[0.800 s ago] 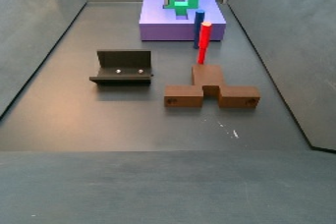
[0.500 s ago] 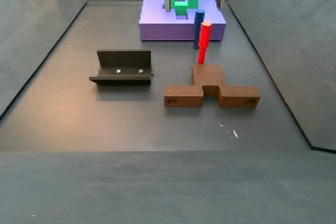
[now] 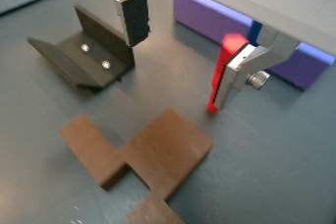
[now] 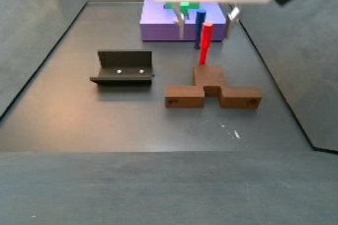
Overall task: Pick up the brown object. Move up. Place the brown object on the fixture. Regrasp the brown object. Move to above the board. Insert the brown object.
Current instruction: Pick up the brown object.
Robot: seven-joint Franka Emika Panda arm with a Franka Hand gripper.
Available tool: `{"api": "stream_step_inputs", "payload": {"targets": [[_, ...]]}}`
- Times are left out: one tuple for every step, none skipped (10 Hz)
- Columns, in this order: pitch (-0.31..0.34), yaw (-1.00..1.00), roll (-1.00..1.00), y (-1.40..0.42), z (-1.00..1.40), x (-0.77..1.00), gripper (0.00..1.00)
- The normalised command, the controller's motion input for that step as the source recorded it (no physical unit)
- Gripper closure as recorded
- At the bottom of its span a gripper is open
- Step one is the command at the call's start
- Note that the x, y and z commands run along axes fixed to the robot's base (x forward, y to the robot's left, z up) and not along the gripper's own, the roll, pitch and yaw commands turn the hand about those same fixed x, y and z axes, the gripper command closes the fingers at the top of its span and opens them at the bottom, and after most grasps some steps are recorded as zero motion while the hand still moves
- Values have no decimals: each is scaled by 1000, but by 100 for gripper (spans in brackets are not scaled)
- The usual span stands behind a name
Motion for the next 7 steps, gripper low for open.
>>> {"api": "stream_step_inputs", "payload": {"targets": [[-110, -43, 210, 0, -871, -191, 0], [-63, -49, 227, -11, -909, 0, 0], [0, -100, 230, 0, -849, 0, 0], [0, -71, 174, 0, -614, 0, 0], [0, -74, 113, 14, -451, -157, 0], [0, -60, 109, 9, -411, -154, 0], [0, -29, 59, 20, -363, -77, 0]]}}
